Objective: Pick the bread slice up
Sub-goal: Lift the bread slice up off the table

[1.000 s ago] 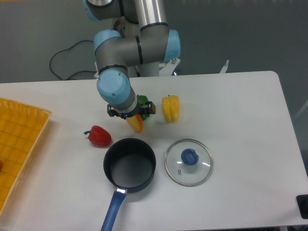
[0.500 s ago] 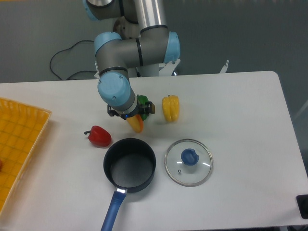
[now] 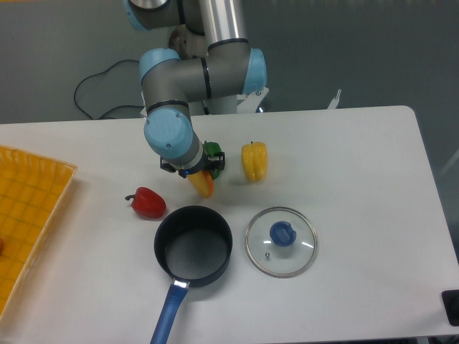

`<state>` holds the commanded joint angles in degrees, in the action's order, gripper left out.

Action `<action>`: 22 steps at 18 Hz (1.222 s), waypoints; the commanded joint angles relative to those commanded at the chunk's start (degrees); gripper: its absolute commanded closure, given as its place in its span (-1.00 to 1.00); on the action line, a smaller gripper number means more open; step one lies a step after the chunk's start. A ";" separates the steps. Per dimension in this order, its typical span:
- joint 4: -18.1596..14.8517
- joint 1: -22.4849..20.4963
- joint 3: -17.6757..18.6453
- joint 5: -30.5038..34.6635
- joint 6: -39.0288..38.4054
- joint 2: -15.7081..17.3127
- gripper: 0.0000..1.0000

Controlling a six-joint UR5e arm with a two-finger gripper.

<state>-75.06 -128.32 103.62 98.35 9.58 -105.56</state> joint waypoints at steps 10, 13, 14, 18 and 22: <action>-0.27 0.62 0.00 -0.18 -0.62 0.00 0.88; -0.44 0.70 -0.18 -0.18 -0.53 0.09 0.89; -0.53 0.79 -0.18 -0.18 -0.53 0.09 0.89; -2.19 1.93 -2.28 -0.27 0.70 0.09 0.93; -6.33 2.46 -5.45 -0.44 1.84 0.17 0.93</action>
<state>-81.38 -125.86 98.18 97.91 11.42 -105.38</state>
